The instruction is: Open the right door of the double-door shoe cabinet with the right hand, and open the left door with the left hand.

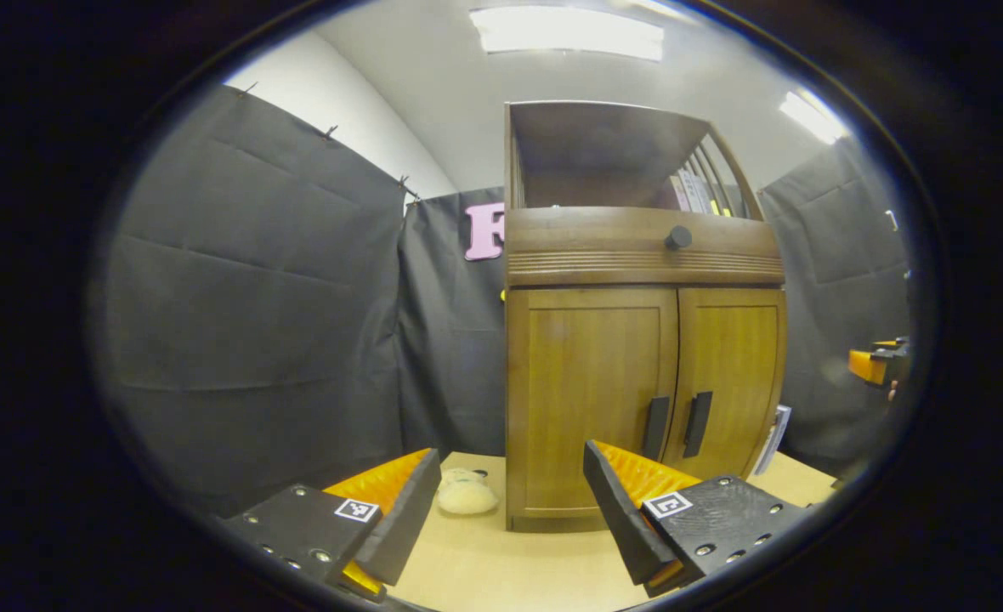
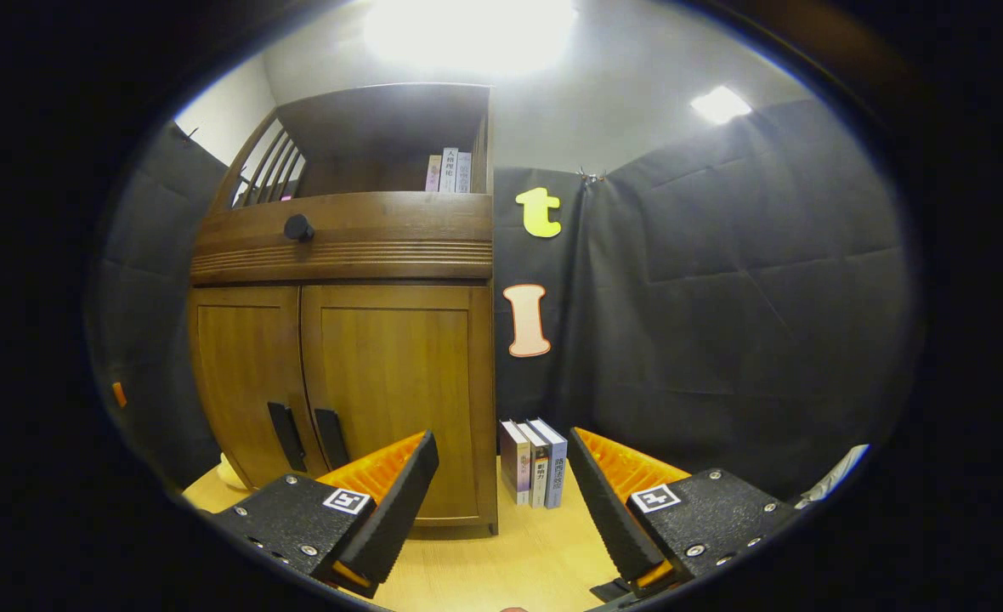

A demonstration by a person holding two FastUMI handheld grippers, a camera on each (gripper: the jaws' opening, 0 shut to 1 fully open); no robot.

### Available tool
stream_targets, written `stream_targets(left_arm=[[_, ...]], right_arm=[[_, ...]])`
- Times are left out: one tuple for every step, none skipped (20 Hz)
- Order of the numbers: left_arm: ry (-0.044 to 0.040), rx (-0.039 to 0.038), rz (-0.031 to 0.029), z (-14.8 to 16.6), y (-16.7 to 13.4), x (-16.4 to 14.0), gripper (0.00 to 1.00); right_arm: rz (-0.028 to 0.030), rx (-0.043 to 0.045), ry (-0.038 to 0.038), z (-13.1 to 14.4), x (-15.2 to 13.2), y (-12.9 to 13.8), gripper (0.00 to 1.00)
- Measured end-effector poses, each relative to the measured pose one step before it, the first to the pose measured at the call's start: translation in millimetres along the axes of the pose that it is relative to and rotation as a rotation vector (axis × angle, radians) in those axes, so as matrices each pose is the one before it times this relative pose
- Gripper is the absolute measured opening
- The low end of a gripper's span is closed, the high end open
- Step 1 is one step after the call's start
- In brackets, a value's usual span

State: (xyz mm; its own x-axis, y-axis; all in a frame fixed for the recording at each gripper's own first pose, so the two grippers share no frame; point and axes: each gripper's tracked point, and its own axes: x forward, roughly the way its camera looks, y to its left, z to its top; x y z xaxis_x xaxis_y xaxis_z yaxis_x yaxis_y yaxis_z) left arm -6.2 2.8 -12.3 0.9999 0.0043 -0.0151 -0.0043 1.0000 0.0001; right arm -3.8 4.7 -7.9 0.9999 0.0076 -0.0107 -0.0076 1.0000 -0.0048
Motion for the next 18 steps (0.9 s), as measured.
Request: stream_targets(left_arm=[[0.00332, -0.0043, -0.00023, -2.19, -0.39, -0.01, 1.0], [0.00195, -0.00364, -0.00287, -0.72, -0.19, 0.79, 1.0], [0.00142, -0.00092, -0.00173, -2.25, -0.33, 0.61, 1.0], [0.00203, 0.00097, 0.00044, -0.18, 0.36, 0.68, 1.0], [0.00231, 0.00011, 0.00006, -1.56, 0.14, 0.18, 1.0], [0.00101, -0.00131, -0.00301, -0.57, -0.12, 1.01, 1.0], [0.00119, -0.00156, -0.00168, -2.63, 0.33, -0.32, 1.0], [0.00412, -0.00238, 0.00118, -2.43, 0.3, -0.8, 1.0], [0.00693, -0.0037, 0.00101, -5.16, 0.64, -1.06, 1.0], [0.00643, -0.00271, -0.00176, -3.8, -0.32, -1.64, 1.0], [0.00551, 0.0009, -0.00191, -5.02, 0.74, -1.63, 1.0], [0.00531, 0.0023, 0.00166, -3.07, 2.44, -1.1, 1.0], [0.00637, 0.00138, 0.00155, -4.18, 1.87, -1.44, 1.0], [0.00637, -0.00064, 0.00183, -2.53, 1.92, -2.29, 1.0], [0.00715, -0.00376, 0.00311, -3.34, 2.68, -2.2, 1.0], [0.00801, -0.00701, 0.00402, -2.16, 2.25, -1.02, 1.0], [0.00727, -0.0109, 0.00225, -3.09, 2.43, -0.99, 1.0], [0.00884, -0.01224, -0.00493, -2.99, -0.15, -1.6, 0.96]], right_arm=[[0.00192, 0.00017, 0.0026, -2.21, 0.59, 0.63, 0.95], [0.0035, 0.0016, 0.00387, -1.43, 0.84, 1.59, 0.96], [0.00434, 0.00295, 0.005, -2.18, 0.43, 1.98, 0.95], [0.00634, 0.00169, 0.00462, -1.38, 1.18, 2.91, 0.95], [0.00565, 0.00044, 0.00512, -1.38, 1.58, 2.66, 0.95], [0.00655, -0.00169, 0.00334, -0.82, 0.86, 3.73, 0.95], [0.0067, -0.00333, -0.00015, -1.5, 0.96, 3.11, 0.95], [0.00483, -0.0052, -0.0042, 0.06, 1.9, 2.6, 0.95], [0.00409, -0.00963, -0.00489, -0.13, 3.76, 3.32, 0.95], [0.00629, -0.01098, -0.00054, -0.6, 3.98, 3.84, 0.95], [0.01062, -0.0044, 0.00323, -0.72, 3.97, 3.98, 0.95], [0.01296, -0.00116, 0.00226, 0.75, 3.55, 4.98, 0.95], [0.01319, -0.00193, 0.00011, 1.52, 5.16, 6.04, 0.95], [0.01454, -0.0017, -0.00221, 2.61, 4.76, 7.1, 0.95], [0.01677, -0.00039, -0.00164, 2.24, 4.33, 7.78, 0.95], [0.01797, 0.00242, -0.00336, 3.66, 6.2, 7.98, 0.95], [0.01852, 0.00416, 0.00047, 1.66, 6.78, 8.7, 0.95], [0.02041, 0.0055, 0.0034, 2.25, 7.16, 9.22, 0.95]])
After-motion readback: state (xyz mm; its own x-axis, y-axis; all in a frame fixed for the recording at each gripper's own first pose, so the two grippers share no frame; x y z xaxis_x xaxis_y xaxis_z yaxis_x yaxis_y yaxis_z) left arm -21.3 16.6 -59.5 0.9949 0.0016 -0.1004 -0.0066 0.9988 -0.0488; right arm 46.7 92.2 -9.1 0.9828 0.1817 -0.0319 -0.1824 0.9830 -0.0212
